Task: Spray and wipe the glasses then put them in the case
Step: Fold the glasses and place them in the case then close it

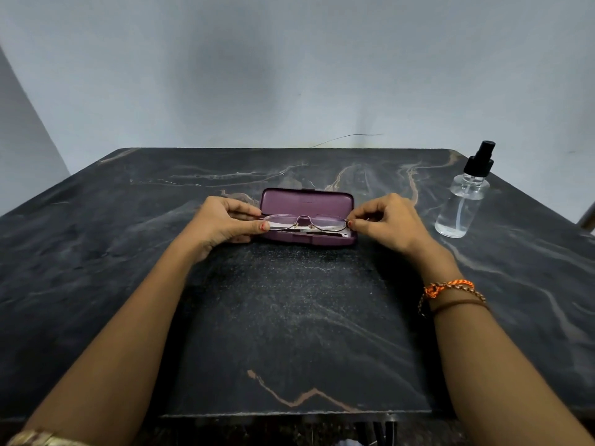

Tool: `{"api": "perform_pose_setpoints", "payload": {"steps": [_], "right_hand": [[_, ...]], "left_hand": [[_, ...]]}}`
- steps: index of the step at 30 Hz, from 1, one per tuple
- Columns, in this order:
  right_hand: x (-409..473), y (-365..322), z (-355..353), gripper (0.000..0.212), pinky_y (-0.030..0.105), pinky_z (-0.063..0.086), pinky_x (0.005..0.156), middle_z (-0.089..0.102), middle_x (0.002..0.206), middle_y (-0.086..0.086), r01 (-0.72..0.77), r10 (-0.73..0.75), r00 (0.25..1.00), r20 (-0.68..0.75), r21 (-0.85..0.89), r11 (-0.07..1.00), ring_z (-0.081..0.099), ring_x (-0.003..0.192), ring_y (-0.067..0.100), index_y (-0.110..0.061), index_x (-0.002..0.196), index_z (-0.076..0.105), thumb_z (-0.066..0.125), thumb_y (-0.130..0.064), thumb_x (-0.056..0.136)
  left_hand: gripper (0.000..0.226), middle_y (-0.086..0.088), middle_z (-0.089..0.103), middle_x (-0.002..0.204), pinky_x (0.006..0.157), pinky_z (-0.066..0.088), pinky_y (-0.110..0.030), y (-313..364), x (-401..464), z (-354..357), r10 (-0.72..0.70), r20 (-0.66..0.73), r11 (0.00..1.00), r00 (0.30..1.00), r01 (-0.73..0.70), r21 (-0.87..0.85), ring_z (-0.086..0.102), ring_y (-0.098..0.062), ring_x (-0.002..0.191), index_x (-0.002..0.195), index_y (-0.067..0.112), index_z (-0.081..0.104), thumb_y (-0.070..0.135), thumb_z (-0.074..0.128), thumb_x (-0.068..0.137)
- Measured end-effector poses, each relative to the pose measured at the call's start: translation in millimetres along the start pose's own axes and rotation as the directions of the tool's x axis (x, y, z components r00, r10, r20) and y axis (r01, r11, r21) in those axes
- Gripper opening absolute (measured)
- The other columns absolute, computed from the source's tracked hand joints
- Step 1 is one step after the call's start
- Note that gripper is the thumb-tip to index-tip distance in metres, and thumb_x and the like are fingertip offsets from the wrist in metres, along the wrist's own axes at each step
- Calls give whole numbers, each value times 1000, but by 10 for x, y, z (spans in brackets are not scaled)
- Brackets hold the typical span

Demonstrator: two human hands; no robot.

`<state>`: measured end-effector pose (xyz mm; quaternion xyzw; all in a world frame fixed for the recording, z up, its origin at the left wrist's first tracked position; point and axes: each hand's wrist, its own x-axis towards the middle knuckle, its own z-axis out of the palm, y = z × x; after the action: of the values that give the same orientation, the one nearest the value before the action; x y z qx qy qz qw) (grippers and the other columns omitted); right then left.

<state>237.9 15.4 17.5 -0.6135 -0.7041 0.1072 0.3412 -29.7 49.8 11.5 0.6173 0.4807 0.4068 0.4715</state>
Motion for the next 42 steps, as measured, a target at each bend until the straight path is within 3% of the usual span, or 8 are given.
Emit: {"api": "perform_pose_setpoints", "payload": {"steps": [8, 12, 15, 19, 22, 30, 37, 42], "right_hand": [[4, 53, 40, 8, 36, 51, 72, 61, 70, -8, -41, 49, 996, -80, 91, 995, 56, 68, 11, -21, 78, 63, 64, -29, 79], [11, 87, 49, 66, 24, 44, 74, 58, 106, -5, -114, 127, 992, -21, 306, 945, 55, 85, 8, -19, 123, 51, 71, -50, 68], [22, 88, 75, 114, 32, 48, 92, 46, 133, -3, -145, 100, 987, 130, 408, 902, 53, 111, 17, -21, 140, 32, 74, -62, 42], [34, 85, 93, 123, 19, 51, 84, 43, 131, -7, -102, -14, 972, 233, 480, 871, 57, 104, 9, -23, 142, 26, 82, -47, 35], [43, 92, 91, 133, 26, 47, 88, 36, 134, -11, -67, -34, 976, 217, 441, 895, 52, 107, 7, -24, 144, 20, 84, -44, 29], [35, 71, 82, 114, 28, 49, 83, 35, 134, -6, -25, -76, 971, 225, 414, 910, 51, 106, 14, -24, 140, 24, 88, -9, 48], [21, 54, 78, 79, 32, 55, 79, 52, 119, 8, 2, -136, 968, 212, 534, 845, 59, 101, 21, -40, 100, 38, 82, 4, 53], [30, 80, 88, 62, 28, 55, 74, 53, 103, -3, 22, -160, 965, 209, 540, 841, 60, 93, 20, -37, 86, 48, 80, 7, 56]], "left_hand": [[54, -4, 67, 91, 66, 52, -21, -5, 0, 6, 31, 35, 996, 999, -33, 81, 63, -11, 75, 87, 18, 60, 18, 81, 37], [65, -9, 63, 100, 68, 52, -30, -11, 6, 6, 17, 48, 997, 999, -21, 76, 61, -15, 67, 96, 17, 49, 11, 82, 39], [83, -9, 62, 102, 69, 53, -32, -14, 0, 5, 10, 62, 996, 998, -15, 87, 62, -17, 69, 113, 14, 43, 11, 82, 40], [95, -5, 61, 99, 64, 53, -28, -7, -8, 2, 24, 90, 996, 996, -32, 89, 63, -15, 68, 122, 19, 38, 14, 82, 37], [100, -4, 59, 99, 67, 56, -28, -5, -18, 7, 41, 115, 993, 992, -54, 108, 63, -15, 68, 126, 21, 37, 14, 82, 37], [93, 0, 57, 94, 56, 52, -13, -3, -23, 21, 73, 122, 984, 990, -91, 154, 62, 1, 58, 131, 21, 37, 4, 82, 52], [69, -2, 59, 94, 63, 52, -12, -15, -14, 11, 93, 138, 977, 986, -117, 180, 59, -11, 76, 116, 26, 52, 6, 82, 58], [63, 2, 61, 98, 67, 53, -14, -14, -21, 6, 123, 156, 974, 980, -149, 170, 61, -8, 75, 108, 29, 58, 14, 82, 52]]}}
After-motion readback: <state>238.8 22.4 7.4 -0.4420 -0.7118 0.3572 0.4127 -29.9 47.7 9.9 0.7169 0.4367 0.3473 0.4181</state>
